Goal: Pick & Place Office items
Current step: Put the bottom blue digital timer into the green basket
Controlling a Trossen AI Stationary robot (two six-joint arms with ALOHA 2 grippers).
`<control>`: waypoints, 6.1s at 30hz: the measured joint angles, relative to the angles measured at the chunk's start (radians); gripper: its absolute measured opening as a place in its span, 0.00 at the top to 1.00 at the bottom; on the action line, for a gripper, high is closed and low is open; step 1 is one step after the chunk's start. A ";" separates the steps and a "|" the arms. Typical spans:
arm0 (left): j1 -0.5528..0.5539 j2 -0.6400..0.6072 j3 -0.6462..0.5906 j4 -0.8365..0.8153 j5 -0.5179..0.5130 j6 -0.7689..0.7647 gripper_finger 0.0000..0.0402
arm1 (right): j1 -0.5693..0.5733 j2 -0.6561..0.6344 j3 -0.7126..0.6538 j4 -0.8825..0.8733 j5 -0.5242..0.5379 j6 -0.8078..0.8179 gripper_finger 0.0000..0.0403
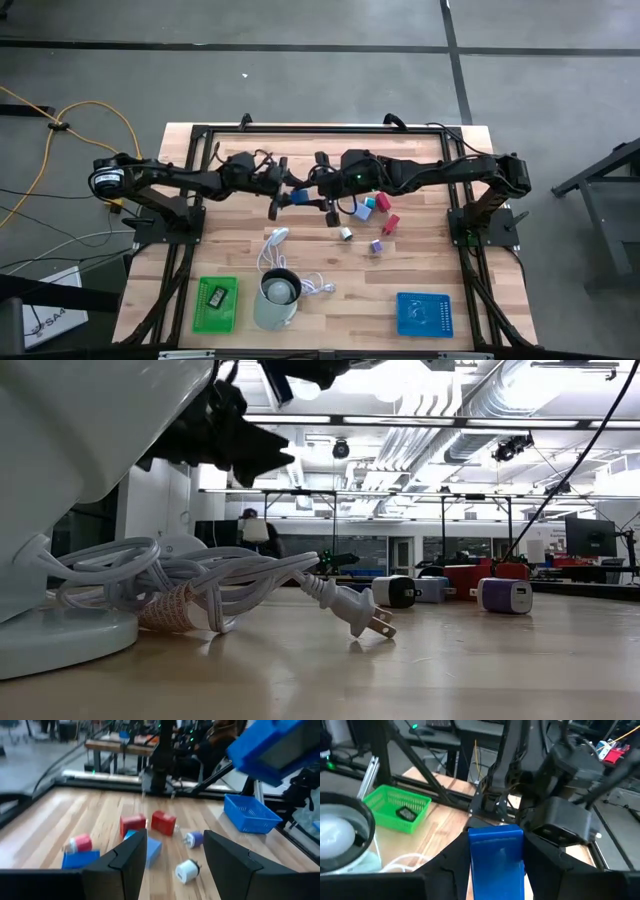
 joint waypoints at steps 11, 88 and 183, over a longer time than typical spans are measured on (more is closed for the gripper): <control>-0.044 0.000 0.000 0.093 0.002 0.024 0.53 | 0.009 0.000 0.000 -0.025 0.129 0.055 0.64; -0.118 0.000 0.000 0.284 -0.071 0.170 0.53 | 0.059 -0.013 0.000 0.008 0.261 0.093 0.64; -0.216 -0.866 0.000 -1.080 -0.097 0.055 0.60 | 0.110 -0.013 0.000 0.144 0.262 0.164 0.23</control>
